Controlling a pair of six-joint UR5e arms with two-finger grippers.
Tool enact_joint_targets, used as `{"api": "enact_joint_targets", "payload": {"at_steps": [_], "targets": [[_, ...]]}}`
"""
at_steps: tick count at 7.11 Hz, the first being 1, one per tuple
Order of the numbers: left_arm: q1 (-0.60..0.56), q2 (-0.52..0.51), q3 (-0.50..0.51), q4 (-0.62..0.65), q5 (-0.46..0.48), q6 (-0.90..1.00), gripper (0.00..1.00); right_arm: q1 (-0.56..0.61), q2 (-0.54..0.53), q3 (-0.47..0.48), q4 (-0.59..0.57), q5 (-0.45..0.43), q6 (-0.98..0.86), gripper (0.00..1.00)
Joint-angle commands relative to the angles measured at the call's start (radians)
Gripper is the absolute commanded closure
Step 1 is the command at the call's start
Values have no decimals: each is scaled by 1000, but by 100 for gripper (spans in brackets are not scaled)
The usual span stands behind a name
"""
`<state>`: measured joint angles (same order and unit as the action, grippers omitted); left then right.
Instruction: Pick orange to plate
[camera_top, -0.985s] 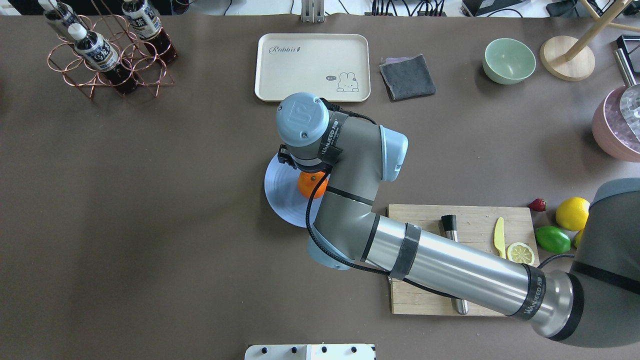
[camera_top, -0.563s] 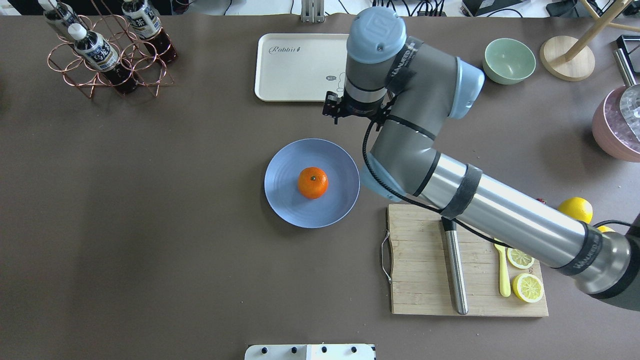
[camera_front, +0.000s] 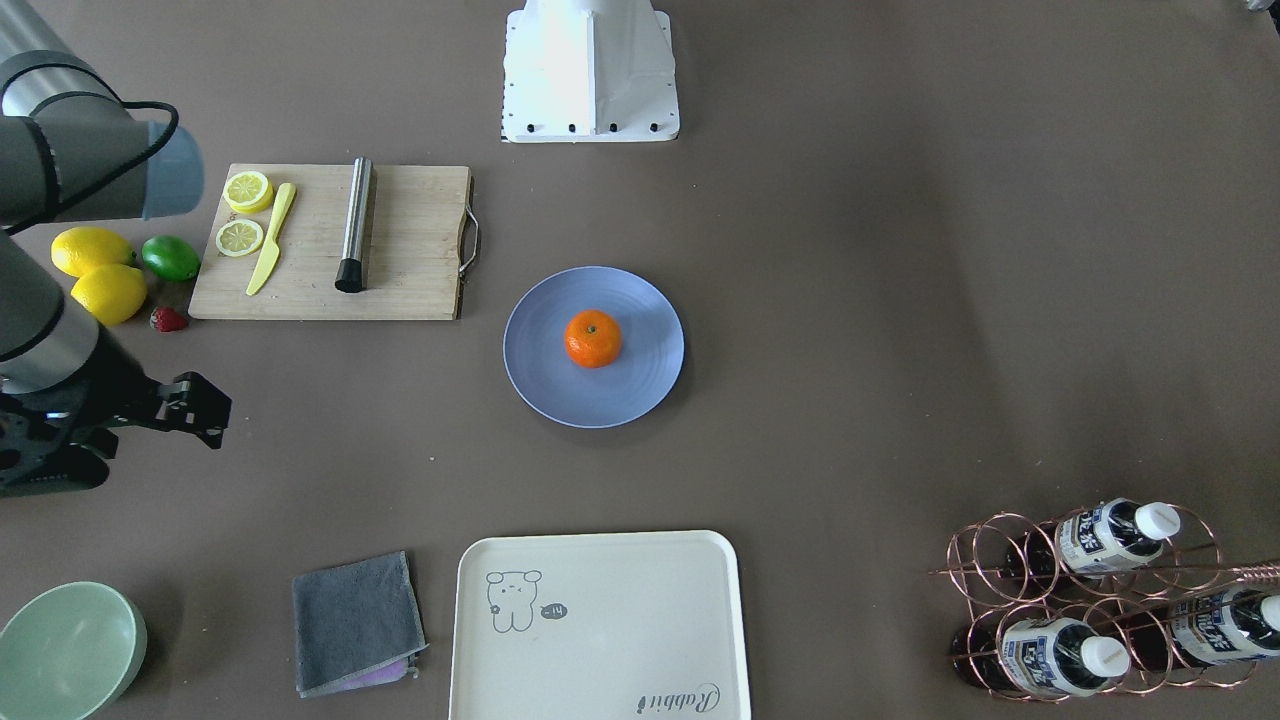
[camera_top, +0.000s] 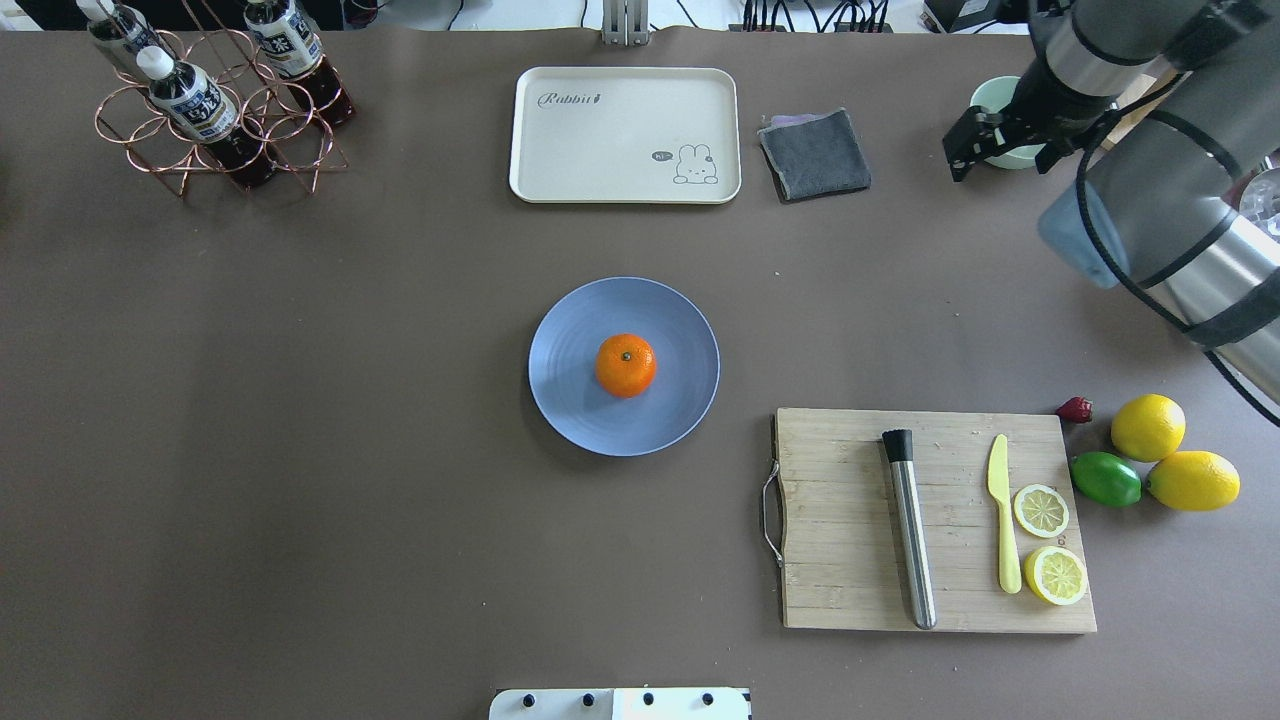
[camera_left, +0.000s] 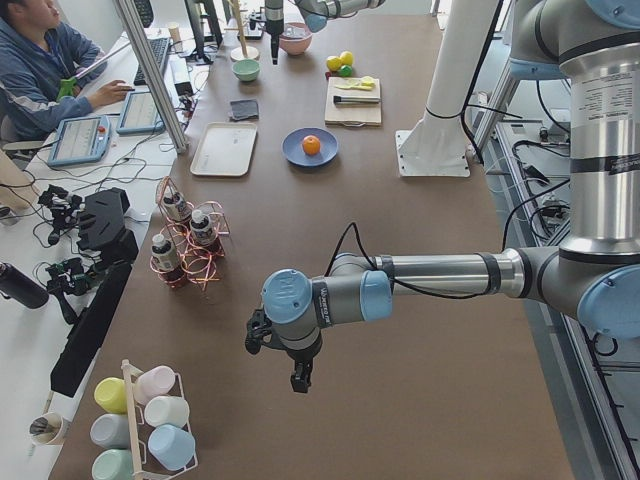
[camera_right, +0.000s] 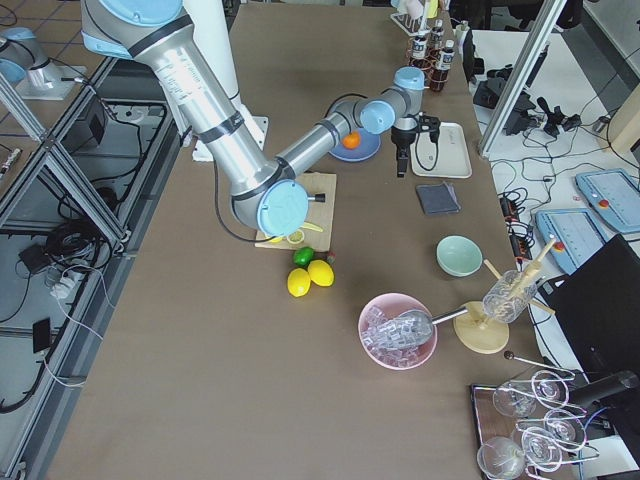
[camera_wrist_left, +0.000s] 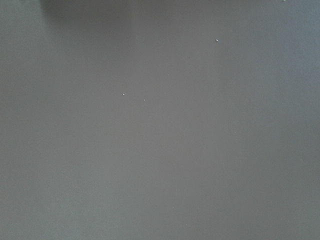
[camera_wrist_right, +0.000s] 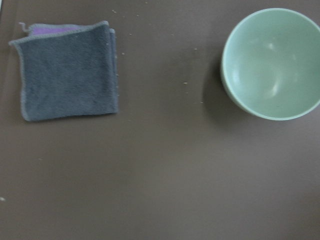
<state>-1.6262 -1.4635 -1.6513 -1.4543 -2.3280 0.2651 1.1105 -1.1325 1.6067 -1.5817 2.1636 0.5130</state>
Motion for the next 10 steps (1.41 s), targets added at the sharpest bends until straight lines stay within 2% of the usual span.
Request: {"api": "enact_joint_targets", "payload": {"at_steps": [1,3,4,5,7,10], "targets": [[2,-11,-34,12,-1,-1,2,203,-203,2,5,88,-378,0],[3,-23,-64,14,-4,-3,2,364,-339,-4,2,105,-587,0],[3,-31,-64,17,-13,-3,2,411,-430,-7,5,122,-588,0],[5,-29,-62,15,-16,-1,2,464,-456,-4,6,119,-587,0],[8,-28,-53,11,-16,5,2,477,-470,-8,6,69,-585,0],[9,-21,-39,3,-10,3,2,479,-478,-7,6,62,-585,0]]}}
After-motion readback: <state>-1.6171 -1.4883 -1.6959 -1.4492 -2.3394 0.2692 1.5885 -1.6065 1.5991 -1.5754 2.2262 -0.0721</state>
